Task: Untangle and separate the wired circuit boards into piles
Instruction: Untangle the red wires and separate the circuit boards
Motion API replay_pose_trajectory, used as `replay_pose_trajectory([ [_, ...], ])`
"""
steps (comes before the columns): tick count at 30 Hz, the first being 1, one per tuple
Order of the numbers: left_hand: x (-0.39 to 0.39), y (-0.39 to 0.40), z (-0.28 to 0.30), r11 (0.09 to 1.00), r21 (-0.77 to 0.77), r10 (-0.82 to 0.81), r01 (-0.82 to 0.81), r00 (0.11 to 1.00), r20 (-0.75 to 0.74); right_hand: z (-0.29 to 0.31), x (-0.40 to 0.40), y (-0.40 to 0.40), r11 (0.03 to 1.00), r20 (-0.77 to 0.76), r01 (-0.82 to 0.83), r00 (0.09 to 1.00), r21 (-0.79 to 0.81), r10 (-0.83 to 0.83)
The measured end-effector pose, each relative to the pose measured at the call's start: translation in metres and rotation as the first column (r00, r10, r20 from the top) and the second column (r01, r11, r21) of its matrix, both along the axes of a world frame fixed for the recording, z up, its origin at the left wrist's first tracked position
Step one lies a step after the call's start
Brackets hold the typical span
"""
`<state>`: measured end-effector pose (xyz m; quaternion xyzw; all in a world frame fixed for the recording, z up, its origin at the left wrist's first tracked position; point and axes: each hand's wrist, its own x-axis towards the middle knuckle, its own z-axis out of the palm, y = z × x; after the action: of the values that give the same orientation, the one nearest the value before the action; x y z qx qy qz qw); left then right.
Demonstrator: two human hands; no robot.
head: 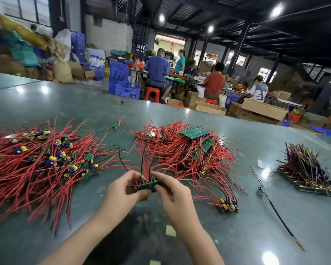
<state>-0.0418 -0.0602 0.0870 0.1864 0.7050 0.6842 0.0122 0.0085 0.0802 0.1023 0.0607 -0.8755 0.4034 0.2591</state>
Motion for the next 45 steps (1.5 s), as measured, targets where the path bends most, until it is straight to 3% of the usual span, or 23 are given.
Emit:
replay_pose_trajectory([
  [8,-0.001,-0.005,0.005,0.985,0.142,-0.115,0.096,0.985,0.131,0.002,0.0,0.003,0.993,0.095,0.038,0.995,-0.108,-0.028],
  [19,0.0,-0.004,0.002,0.999,0.031,0.012,-0.014,0.999,0.053,-0.005,-0.001,-0.003,0.968,0.155,0.079,0.987,-0.237,-0.043],
  [31,0.009,0.003,-0.003,0.991,0.057,0.116,-0.118,0.993,0.037,-0.015,-0.003,-0.015,0.953,0.142,0.207,0.974,-0.221,-0.178],
  [38,0.007,0.003,-0.006,0.985,0.06,0.163,-0.163,0.987,0.012,-0.013,0.001,-0.021,0.961,0.056,0.217,0.976,-0.173,-0.211],
  [42,0.006,0.006,-0.008,0.976,0.148,0.158,-0.16,0.987,0.025,-0.004,0.001,0.003,0.883,0.025,0.409,0.909,-0.231,-0.415],
  [45,0.005,0.007,-0.007,0.956,0.262,0.11,-0.132,0.989,0.095,0.002,0.003,0.034,0.788,0.089,0.615,0.787,-0.028,-0.611],
])
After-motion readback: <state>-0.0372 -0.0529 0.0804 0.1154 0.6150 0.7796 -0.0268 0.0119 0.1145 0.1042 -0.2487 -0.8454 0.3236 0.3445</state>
